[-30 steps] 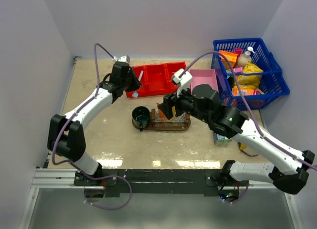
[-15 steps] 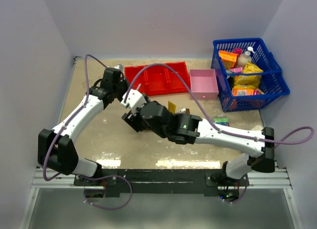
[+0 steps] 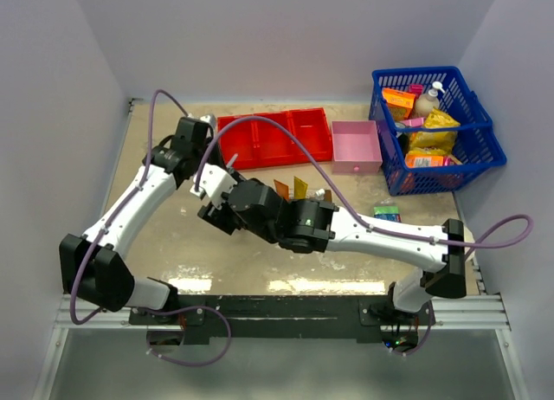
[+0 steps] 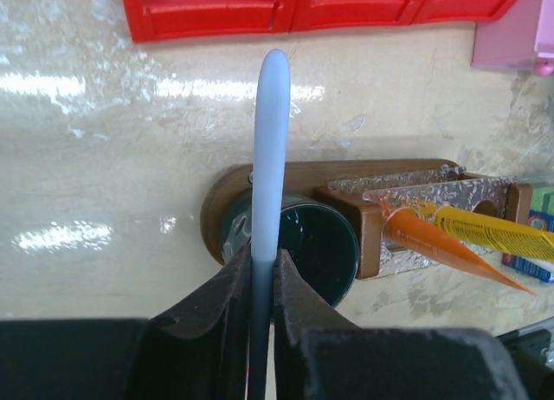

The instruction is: Prepare toiletry sets of a toothbrush and toothpaste on the tray

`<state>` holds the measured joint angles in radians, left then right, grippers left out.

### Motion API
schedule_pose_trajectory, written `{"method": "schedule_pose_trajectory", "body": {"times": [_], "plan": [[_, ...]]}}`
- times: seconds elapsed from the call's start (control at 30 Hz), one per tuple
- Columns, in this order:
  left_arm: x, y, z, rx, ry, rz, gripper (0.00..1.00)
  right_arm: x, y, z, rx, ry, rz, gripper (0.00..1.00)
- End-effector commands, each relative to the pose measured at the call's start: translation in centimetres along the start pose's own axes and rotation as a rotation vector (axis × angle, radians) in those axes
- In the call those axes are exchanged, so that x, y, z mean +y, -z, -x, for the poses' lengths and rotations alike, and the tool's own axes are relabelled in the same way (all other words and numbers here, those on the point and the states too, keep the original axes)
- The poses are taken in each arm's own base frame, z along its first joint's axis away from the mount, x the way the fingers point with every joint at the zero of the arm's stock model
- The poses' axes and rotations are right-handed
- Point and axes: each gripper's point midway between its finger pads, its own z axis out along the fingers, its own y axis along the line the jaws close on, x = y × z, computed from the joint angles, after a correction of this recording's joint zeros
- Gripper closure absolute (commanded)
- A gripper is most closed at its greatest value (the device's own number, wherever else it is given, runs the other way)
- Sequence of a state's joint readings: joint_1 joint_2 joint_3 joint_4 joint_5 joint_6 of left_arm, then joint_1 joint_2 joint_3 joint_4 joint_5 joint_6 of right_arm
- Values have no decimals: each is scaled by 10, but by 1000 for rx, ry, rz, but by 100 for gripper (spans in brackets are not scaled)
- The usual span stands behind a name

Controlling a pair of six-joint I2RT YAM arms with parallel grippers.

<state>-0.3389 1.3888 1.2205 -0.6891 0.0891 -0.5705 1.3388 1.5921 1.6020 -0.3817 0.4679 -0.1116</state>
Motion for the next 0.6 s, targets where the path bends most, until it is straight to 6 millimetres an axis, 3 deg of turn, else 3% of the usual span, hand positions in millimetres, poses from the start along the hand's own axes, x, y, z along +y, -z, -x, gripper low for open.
{"method": "schedule_pose_trajectory", "body": {"times": [0.0, 0.17, 0.57], "plan": [[-5, 23, 15, 0, -199, -20, 100, 12, 44, 60, -162, 41, 219, 36], [-30, 34, -3, 85, -264, -191, 100, 25, 49, 63, -165, 108, 314, 36], [-39, 59, -23, 166, -312, -215, 100, 38, 23, 50, -139, 272, 302, 37]]}}
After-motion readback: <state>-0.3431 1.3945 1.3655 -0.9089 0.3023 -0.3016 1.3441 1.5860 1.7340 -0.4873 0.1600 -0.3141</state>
